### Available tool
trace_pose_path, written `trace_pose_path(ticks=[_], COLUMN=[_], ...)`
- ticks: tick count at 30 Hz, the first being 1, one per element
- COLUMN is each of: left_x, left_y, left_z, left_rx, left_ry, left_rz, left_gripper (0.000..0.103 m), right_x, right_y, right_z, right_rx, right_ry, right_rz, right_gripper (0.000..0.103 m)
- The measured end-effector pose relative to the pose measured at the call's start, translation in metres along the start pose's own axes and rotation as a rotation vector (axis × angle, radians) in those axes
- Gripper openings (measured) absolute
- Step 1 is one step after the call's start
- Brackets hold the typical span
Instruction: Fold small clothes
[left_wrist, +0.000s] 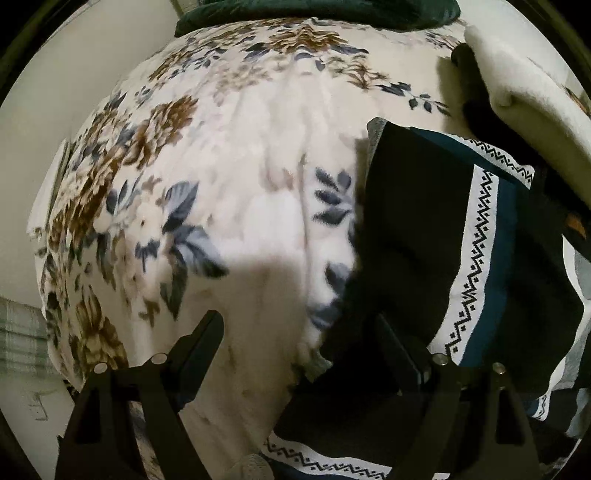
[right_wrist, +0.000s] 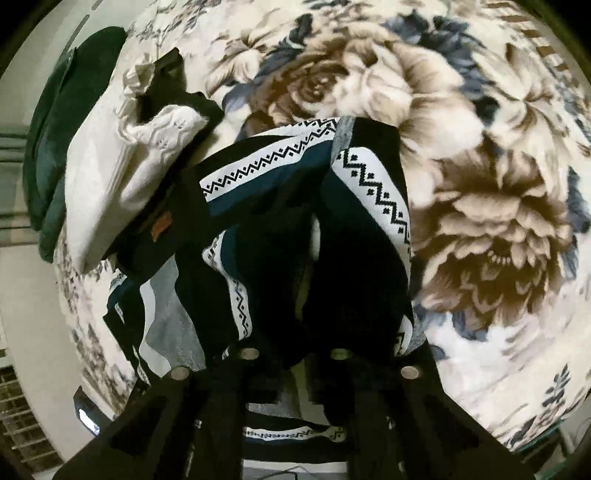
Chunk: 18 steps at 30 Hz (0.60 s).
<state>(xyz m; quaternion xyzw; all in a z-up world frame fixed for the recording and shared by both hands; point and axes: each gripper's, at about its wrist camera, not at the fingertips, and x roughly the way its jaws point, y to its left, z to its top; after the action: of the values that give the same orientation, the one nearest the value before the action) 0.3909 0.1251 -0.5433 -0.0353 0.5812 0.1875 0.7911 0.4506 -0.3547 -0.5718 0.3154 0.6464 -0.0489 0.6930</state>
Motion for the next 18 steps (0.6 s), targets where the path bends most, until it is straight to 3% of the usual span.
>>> trace_pose_path(ticks=[4,8,11,13,16,18], left_x=[0.000,0.001,-0.005,-0.014,-0.026,-0.027], left_y=[0.003,0.006,0.006,0.006,0.002,-0.003], left_z=[0.002,0.005,0.007,0.011,0.019,0.025], left_rx=[0.032,0.052,0.090,0.115,0.143,0.157], left_ry=[0.003,0.010,0.000,-0.025,-0.070,-0.085], left_rz=[-0.004,-0.024,-0.031,-0.037,-0.055,-0.067], left_gripper=[0.084,0.084,0.084,0.084,0.084,0.084], right_x=[-0.029,-0.020,-0.018,-0.037,-0.053,-0.042], right_y=[0.008,-0.015,-0.019,-0.001,0.031,0.050], right_z=[-0.015,-0.018,-0.014,-0.014,-0.014,-0.011], right_rx=[-0.041,-0.040,-0.033,-0.091,-0.164,-0.217], right_ry=[-0.053,0.058,0.090,-0.012,-0.102,-0.066], right_rz=[-0.066,-0.173,-0.224,-0.268,-0.190,-0.115], right_gripper=[0.007,0.010,0.030,0.037,0.038,0.044])
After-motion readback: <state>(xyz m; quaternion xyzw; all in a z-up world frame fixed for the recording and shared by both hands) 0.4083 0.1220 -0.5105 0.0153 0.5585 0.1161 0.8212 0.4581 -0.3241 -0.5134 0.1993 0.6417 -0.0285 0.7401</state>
